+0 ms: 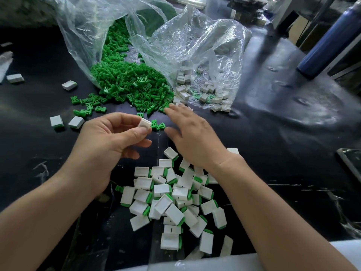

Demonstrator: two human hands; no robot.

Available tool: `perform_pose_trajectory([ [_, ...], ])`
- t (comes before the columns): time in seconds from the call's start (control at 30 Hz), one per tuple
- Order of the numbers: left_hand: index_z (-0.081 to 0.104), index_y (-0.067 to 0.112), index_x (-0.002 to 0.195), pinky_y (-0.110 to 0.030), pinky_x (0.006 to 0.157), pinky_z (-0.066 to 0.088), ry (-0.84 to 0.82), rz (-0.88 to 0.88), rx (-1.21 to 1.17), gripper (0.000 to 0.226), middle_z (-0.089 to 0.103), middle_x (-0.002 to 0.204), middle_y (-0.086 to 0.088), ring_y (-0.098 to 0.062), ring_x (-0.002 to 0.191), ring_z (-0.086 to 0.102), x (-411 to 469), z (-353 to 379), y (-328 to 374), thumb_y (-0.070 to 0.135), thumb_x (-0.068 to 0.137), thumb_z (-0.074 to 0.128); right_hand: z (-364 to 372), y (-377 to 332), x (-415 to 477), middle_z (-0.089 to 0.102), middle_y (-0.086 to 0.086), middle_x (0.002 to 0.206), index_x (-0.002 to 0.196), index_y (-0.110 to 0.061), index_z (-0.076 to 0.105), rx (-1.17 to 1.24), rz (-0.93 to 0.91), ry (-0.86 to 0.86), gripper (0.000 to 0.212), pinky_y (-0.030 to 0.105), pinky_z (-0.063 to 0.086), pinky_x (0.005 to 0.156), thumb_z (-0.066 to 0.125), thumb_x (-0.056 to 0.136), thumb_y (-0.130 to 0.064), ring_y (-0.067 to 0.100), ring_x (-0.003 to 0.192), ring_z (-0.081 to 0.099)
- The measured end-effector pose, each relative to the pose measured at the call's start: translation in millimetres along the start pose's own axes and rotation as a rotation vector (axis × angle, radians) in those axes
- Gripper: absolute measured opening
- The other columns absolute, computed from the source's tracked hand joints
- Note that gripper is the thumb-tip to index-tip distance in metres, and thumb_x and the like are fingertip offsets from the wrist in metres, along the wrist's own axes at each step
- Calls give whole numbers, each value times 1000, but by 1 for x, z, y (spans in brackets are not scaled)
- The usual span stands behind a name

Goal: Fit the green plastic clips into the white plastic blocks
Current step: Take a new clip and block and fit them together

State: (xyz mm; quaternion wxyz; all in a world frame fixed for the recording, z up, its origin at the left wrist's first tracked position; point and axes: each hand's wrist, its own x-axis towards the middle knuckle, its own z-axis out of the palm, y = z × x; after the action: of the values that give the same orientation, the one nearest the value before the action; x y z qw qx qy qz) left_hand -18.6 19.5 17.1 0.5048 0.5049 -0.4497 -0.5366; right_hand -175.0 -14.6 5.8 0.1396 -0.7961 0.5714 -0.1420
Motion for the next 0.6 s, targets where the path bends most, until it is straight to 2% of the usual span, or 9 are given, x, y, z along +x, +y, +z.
perform_pose_trajectory([
  [0.07, 66, 14, 76, -14, 43, 47, -3, -2, 6, 20, 73, 70, 0, -11, 58, 68, 0, -1, 0, 20, 57, 65, 5, -1, 2, 15, -6, 155, 146, -21, 22, -29, -44, -104, 51, 30, 4, 112, 39, 98, -27, 10, 142, 4],
  [0.13, 66, 13, 76, -14, 43, 47, -8, -5, 6, 20, 73, 70, 0, -11, 58, 68, 0, -1, 0, 20, 57, 65, 7, 1, 2, 18, -7, 154, 145, -22, 25, -58, -38, -156, 49, 35, 4, 113, 37, 98, -28, 10, 142, 5],
  [0.2, 66, 13, 75, -14, 43, 47, -11, -11, 6, 20, 73, 70, 0, -11, 58, 68, 0, -1, -1, 20, 56, 65, 7, 2, 2, 35, -3, 148, 137, -21, 41, -83, -31, -113, 41, 36, 11, 113, 43, 96, -28, 13, 140, 18],
  [0.3, 67, 14, 74, -15, 43, 47, -13, -17, 10, 18, 73, 71, 0, -11, 58, 68, 0, -1, 0, 20, 56, 65, 3, 1, 0, 59, 1, 118, 109, -18, 62, -103, -25, 29, 22, 30, 28, 100, 57, 89, -25, 19, 117, 45],
  [0.37, 67, 14, 73, -15, 43, 47, -13, -19, 14, 18, 73, 71, 0, -11, 58, 68, 0, 0, 0, 20, 57, 65, 2, 0, -1, 60, 2, 108, 100, -16, 64, -60, -9, 61, 16, 30, 30, 92, 60, 86, -23, 21, 107, 47],
  [0.53, 67, 15, 72, -15, 44, 47, -18, -35, 18, 17, 73, 71, 0, -11, 58, 68, 0, -1, 0, 19, 56, 66, 2, -3, -4, 64, 4, 96, 92, -12, 58, 33, -18, 108, 7, 28, 34, 81, 60, 85, -14, 23, 93, 54],
  [0.6, 67, 15, 72, -15, 44, 47, -26, -45, 17, 17, 73, 70, 0, -11, 59, 68, 0, -1, 0, 19, 56, 66, -3, -1, -4, 64, 3, 84, 88, -15, 56, 176, 21, 164, 6, 27, 36, 73, 61, 86, -14, 22, 82, 56],
])
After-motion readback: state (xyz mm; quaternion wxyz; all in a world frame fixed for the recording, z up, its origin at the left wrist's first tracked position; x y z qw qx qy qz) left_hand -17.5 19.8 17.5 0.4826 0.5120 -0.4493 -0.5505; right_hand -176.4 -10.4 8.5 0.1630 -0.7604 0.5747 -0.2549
